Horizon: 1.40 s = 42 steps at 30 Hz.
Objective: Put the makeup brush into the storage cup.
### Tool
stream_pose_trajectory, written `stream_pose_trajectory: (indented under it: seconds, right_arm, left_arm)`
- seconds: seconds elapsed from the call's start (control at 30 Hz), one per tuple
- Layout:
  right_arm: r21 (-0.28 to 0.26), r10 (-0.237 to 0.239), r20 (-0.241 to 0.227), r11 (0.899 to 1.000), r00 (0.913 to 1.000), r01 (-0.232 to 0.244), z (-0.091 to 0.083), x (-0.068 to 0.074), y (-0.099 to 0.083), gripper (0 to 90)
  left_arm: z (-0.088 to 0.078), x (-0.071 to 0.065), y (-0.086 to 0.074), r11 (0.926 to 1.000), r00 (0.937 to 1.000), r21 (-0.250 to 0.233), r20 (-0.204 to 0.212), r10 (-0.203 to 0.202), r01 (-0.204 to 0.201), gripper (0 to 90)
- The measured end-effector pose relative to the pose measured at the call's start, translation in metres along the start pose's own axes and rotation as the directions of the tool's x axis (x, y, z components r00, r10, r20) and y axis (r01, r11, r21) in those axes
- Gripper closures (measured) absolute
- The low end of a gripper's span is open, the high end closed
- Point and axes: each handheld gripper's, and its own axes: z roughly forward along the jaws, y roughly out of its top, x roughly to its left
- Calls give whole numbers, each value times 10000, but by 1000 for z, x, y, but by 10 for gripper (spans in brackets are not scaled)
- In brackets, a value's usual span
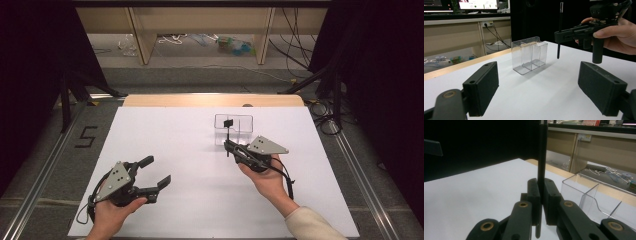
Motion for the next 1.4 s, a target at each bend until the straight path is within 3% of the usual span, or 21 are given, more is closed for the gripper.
stream_pose_trajectory:
  seconds: [0.13, 0.17, 0.23, 0.37, 1.4]
  right_arm:
    - [42, -62, 7, 10000, 10000, 62, 0, -1, 0, 855]
    - [166, 125, -40, 9998, 9999, -124, -1, 0, 0, 855]
    - [27, -67, 47, 10000, 10000, 67, 0, -2, 0, 855]
    - [-129, -7, 36, 9999, 10000, 8, 1, -2, 0, 855]
    - [-71, 139, 376, 9999, 9992, -137, 2, -18, 7, 855]
  left_arm:
    - [0, 0, 0, 10000, 10000, 1, 3, 9, -9, 168]
    - [0, 0, 0, 10000, 10000, 2, 4, -1, 1, 167]
    - [0, 0, 0, 10000, 10000, 2, -1, 13, -13, 167]
    - [0, 0, 0, 10000, 10000, 8, 0, 6, -6, 167]
    - [0, 0, 0, 10000, 10000, 10, 2, -23, 23, 167]
